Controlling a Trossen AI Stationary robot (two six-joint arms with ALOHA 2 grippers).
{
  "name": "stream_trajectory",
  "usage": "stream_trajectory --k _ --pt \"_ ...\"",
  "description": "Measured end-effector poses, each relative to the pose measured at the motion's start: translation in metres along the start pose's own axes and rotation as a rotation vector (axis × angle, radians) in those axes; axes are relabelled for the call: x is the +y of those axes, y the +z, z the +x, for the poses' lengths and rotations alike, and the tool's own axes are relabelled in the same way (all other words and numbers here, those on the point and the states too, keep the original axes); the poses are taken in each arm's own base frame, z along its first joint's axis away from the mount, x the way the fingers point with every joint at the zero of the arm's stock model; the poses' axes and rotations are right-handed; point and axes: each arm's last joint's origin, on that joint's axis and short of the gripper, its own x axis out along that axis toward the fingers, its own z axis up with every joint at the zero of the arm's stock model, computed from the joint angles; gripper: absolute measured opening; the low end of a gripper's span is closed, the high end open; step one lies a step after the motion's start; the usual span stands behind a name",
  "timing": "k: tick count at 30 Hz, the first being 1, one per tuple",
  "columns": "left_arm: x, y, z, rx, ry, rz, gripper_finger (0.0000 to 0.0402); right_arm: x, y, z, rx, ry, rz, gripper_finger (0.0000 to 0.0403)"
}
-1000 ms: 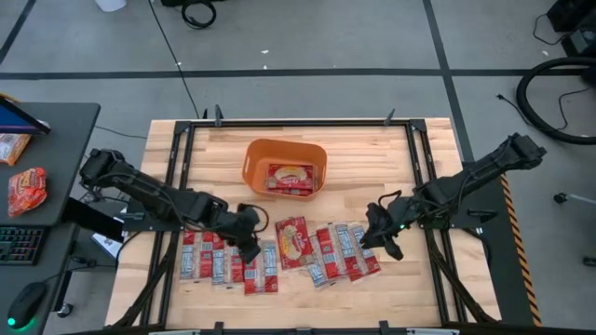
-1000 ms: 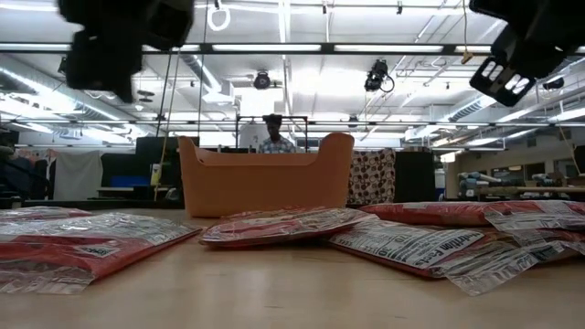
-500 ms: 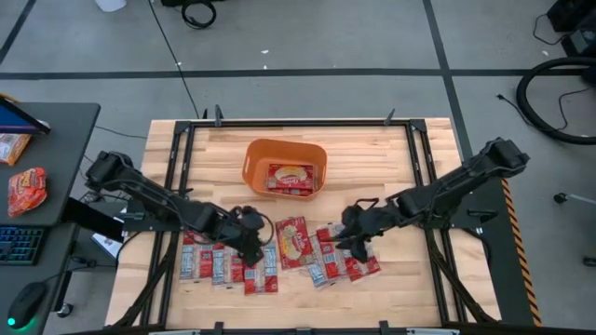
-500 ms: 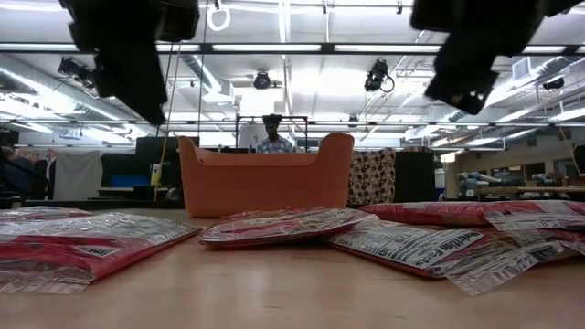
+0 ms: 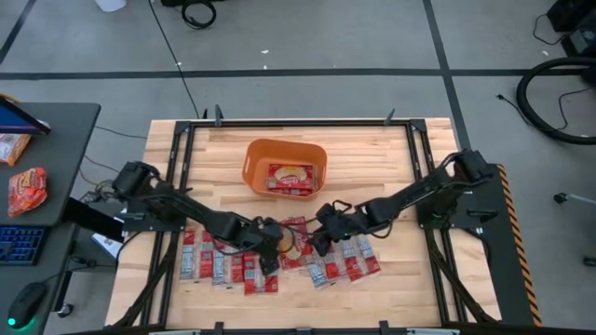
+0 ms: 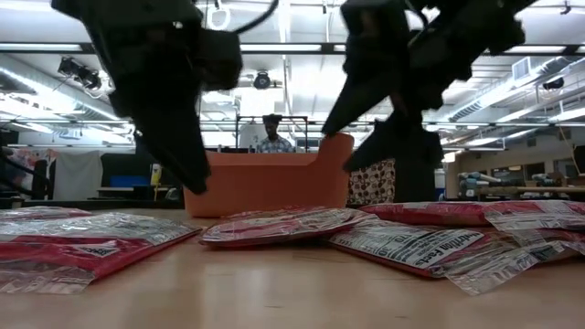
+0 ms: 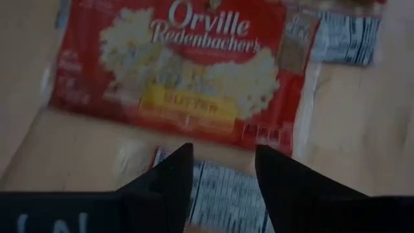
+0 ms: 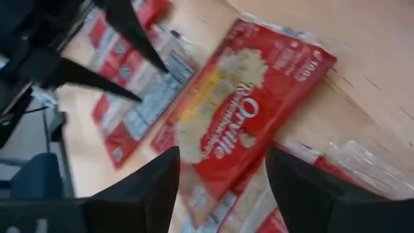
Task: Sort popcorn bags into baskets
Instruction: Put the red popcorn bag into the orange bin
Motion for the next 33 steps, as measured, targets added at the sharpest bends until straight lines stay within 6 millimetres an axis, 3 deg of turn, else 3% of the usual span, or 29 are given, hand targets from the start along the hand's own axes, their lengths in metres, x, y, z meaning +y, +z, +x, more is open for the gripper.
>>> stream_trajectory --k 9,22,28,33 --pt "0.009 -0.005 0.025 0.030 0.068 -0.005 0.0172 -0.022 0.005 0.032 -0.014 -0.070 0.154 0.0227" --pt "0.007 -0.010 0.037 -0.008 0.114 0.012 0.0172 -0.025 0.001 0.062 -0.040 -0.036 0.184 0.0221" --pt "0.007 -0.009 0.037 -0.018 0.121 0.006 0.0171 -0.023 0.002 0.062 -0.026 0.011 0.138 0.0186" --pt "0.007 -0.008 0.035 -0.014 0.107 -0.056 0.0171 -0.024 0.001 0.062 0.020 0.016 0.136 0.0127"
